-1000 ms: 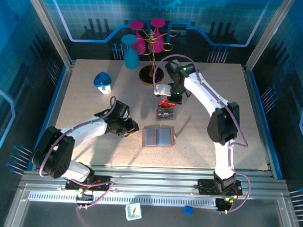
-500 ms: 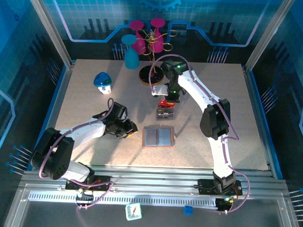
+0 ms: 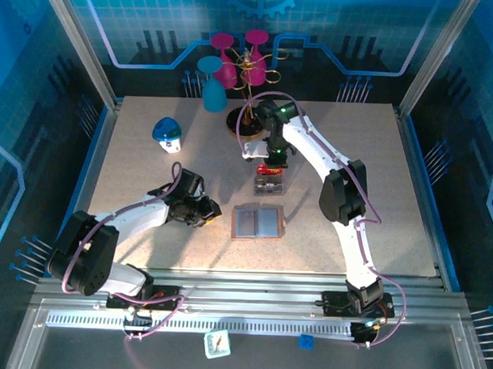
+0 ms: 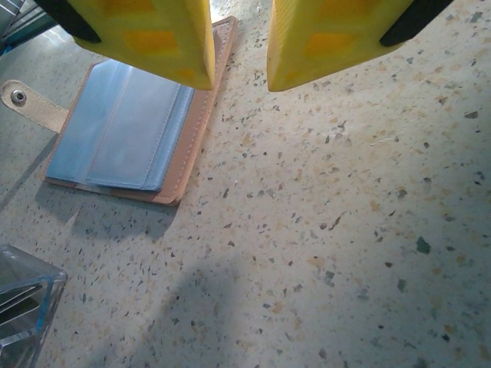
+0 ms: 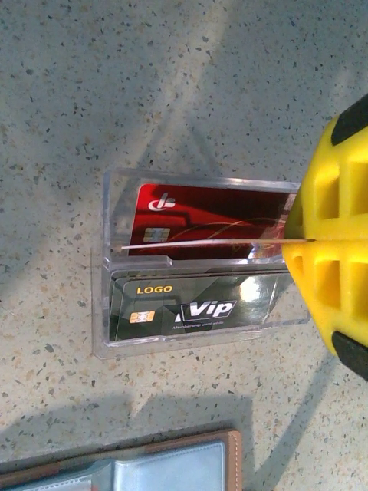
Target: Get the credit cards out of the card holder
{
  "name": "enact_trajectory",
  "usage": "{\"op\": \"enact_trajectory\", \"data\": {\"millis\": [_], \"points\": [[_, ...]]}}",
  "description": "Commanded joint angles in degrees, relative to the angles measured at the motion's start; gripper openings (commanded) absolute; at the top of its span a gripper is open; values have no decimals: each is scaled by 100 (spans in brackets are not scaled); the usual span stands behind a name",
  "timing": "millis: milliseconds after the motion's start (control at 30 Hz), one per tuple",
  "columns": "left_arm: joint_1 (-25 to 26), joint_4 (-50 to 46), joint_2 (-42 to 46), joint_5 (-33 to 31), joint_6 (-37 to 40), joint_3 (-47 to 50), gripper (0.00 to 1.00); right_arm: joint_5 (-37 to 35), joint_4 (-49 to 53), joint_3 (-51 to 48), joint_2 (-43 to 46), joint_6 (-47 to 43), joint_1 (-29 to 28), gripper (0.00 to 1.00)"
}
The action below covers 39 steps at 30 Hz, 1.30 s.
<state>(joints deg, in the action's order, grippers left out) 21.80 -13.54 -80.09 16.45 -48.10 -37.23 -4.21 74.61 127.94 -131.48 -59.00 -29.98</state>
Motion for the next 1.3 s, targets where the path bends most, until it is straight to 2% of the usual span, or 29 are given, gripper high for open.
{"op": "enact_trajectory", "data": {"millis": [0,267,500,767,1000,1267], "points": [[-73,45,129,162,-51,85,25,-86,249,126,-135,-54,-70,0],[-97,55,196,155,-25,137,29,-303,168,82,-102,18,-72,4],[-108,53,229,157,-22,153,30,-456,72,117,-96,47,-81,15],[-107,74,240,188,-17,146,30,-565,-88,145,4,165,-91,19],[-103,236,36,425,-3,76,30,-342,-369,-285,396,660,-86,23],[-4,481,-321,569,-41,-92,29,315,-1077,-1340,1244,1920,-52,29]]}}
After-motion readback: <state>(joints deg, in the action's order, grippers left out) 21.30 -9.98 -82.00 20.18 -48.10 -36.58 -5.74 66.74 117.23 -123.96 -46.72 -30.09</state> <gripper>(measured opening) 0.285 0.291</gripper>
